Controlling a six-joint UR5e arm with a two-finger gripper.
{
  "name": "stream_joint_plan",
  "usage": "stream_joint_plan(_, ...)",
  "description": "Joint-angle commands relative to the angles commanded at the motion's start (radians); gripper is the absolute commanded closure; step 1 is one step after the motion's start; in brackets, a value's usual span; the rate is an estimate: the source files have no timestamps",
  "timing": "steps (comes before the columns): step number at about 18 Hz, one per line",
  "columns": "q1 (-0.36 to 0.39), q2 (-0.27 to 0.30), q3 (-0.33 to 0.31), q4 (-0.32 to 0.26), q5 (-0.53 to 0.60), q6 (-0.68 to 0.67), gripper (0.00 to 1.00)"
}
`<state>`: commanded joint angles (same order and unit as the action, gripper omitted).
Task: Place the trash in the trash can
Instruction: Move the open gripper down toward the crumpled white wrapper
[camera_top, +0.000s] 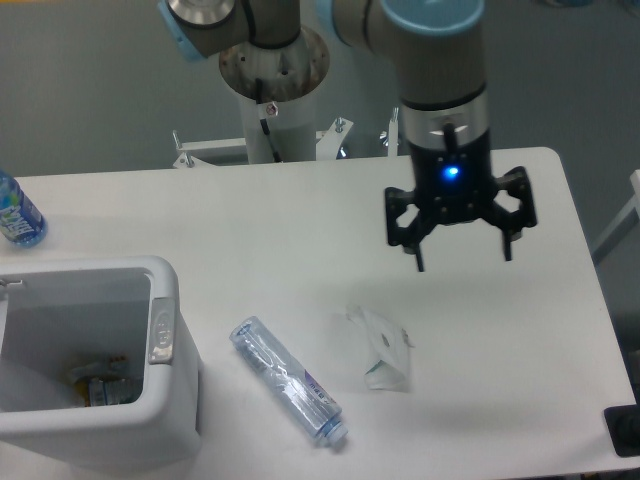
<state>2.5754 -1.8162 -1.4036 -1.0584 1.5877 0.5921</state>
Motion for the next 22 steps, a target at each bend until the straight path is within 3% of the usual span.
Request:
stream_joint_plan(10, 0.006, -0.058, -0.029, 0.014, 0.055, 0.009, 0.00)
stream_joint_plan(15, -0.021, -0.095, -0.061, 0.018, 0.103, -0.161, 0.00)
stream_joint_plan(17, -0.040, -0.120, -0.066, 0.050, 0.106, -0.230, 0.00)
stream_joint_plan(22, -0.089, -0.147, -0.150, 0.072, 0.084, -0.238, 0.00)
